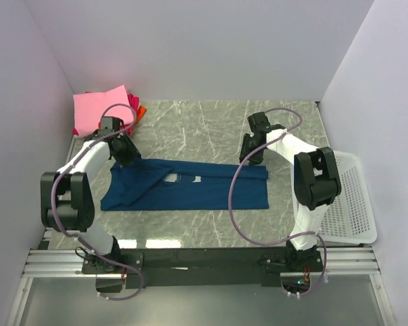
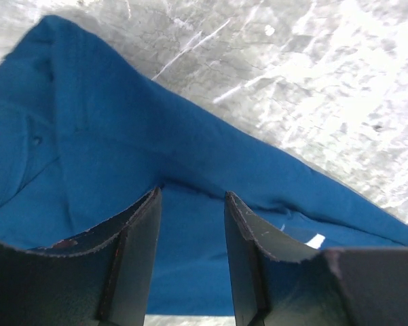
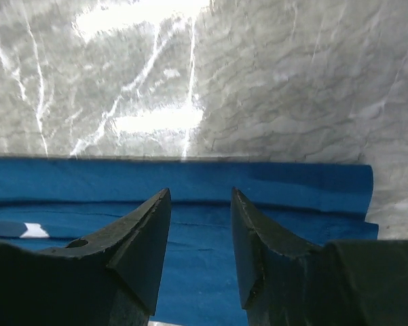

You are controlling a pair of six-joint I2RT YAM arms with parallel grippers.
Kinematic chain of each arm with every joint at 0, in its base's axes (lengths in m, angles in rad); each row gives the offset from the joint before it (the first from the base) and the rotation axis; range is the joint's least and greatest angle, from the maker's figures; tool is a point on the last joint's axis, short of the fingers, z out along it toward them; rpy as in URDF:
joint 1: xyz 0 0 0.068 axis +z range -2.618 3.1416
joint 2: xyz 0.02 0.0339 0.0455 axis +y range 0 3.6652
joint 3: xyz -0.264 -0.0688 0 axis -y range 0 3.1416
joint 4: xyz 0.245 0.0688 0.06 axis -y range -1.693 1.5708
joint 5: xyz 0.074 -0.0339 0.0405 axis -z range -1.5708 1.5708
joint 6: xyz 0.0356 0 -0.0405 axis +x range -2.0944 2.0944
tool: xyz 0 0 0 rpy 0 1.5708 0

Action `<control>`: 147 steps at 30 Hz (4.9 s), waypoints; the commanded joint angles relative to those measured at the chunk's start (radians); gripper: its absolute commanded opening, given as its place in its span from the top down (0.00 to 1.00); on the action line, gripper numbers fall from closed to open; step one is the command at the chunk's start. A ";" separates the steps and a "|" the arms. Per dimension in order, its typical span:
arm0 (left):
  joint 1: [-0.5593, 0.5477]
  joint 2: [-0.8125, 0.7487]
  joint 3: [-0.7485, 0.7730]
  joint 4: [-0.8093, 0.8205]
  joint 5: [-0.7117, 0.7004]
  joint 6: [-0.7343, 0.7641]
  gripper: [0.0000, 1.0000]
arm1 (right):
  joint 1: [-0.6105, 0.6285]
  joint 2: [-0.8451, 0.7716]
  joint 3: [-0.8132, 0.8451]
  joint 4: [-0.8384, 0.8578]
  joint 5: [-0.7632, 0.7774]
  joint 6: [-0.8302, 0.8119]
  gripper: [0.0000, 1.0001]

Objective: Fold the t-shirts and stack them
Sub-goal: Fold the tshirt

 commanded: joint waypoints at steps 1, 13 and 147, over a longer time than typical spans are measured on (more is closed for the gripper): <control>0.001 0.042 0.054 0.043 0.034 0.016 0.52 | 0.003 -0.012 -0.023 0.020 -0.001 -0.001 0.52; 0.004 0.143 0.073 0.048 0.036 0.040 0.52 | 0.025 -0.033 -0.090 0.017 0.028 0.015 0.54; 0.073 0.171 0.018 0.043 -0.027 0.163 0.48 | 0.043 -0.297 -0.356 -0.059 0.096 0.153 0.53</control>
